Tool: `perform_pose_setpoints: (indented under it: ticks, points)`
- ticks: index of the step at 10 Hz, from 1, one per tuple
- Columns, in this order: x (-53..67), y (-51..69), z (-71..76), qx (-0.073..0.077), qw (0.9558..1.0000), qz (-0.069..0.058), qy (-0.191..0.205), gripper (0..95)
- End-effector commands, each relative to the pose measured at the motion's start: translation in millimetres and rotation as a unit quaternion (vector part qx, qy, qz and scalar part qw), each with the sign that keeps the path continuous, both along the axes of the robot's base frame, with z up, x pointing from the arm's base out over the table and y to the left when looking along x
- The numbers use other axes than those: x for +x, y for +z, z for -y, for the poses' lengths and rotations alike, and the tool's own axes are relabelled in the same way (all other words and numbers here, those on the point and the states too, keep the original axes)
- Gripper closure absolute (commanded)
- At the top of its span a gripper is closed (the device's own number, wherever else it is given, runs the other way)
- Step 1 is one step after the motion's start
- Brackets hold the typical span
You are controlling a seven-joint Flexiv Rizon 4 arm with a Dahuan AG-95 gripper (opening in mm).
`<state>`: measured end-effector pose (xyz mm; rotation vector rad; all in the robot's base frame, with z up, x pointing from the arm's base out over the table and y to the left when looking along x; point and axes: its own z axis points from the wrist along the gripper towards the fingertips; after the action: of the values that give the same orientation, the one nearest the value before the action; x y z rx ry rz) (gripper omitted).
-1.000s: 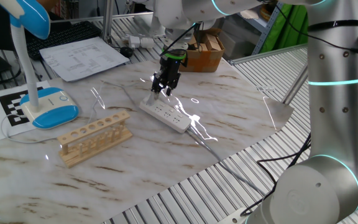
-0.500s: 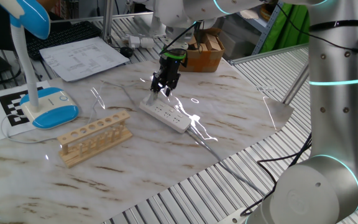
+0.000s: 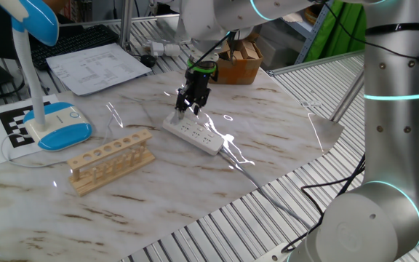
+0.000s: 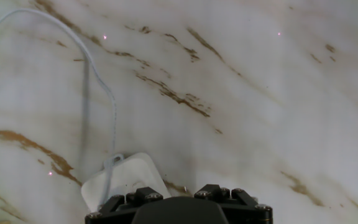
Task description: Plug in the power cord of the desk lamp, turn on the socket, and light up the desk lamp
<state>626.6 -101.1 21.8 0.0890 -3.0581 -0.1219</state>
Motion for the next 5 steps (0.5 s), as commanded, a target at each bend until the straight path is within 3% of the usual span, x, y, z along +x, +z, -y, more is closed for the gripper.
perform_pose_setpoints:
  ticks: [1, 3, 5]
  points:
    - [-2.6, -0.8, -0.9, 0.007, 1.0000, -0.001, -0.006, 38.0]
    - [-6.2, -5.4, -2.7, -0.009, 0.9999, 0.008, -0.002, 38.0]
    - [-9.4, -9.3, -4.3, -0.014, 0.9999, 0.009, -0.002, 38.0]
